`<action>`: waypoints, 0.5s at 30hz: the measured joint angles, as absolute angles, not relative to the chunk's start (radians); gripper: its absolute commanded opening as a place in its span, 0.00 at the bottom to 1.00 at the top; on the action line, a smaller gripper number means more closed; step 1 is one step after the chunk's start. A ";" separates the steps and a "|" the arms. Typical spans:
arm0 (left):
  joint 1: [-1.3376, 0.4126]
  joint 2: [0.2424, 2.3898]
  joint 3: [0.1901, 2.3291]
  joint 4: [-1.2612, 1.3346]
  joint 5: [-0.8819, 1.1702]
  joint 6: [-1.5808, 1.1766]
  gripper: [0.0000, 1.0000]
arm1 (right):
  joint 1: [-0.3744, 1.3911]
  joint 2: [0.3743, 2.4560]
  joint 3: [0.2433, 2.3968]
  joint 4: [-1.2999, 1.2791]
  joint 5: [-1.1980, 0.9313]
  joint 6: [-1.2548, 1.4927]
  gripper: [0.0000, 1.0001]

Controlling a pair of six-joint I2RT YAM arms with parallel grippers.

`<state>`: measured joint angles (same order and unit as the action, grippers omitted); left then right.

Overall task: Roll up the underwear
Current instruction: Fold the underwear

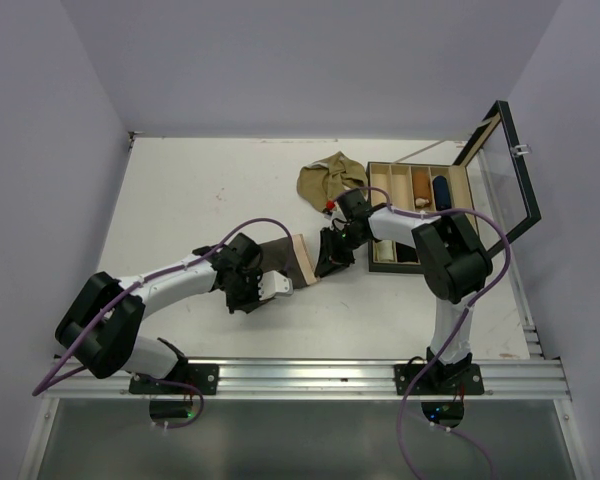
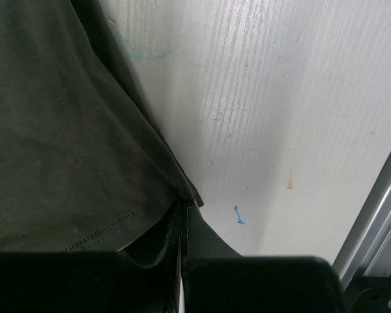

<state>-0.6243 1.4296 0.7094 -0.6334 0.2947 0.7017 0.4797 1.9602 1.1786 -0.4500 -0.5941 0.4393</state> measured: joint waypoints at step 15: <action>-0.624 1.431 0.709 -0.634 0.295 0.702 0.00 | 0.491 1.960 1.179 -0.445 -0.623 0.440 0.23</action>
<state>-0.6243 1.4315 0.7094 -0.6338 0.2947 0.7017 0.4911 1.9598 1.1786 -0.4450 -0.6231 0.4400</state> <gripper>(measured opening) 0.005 0.224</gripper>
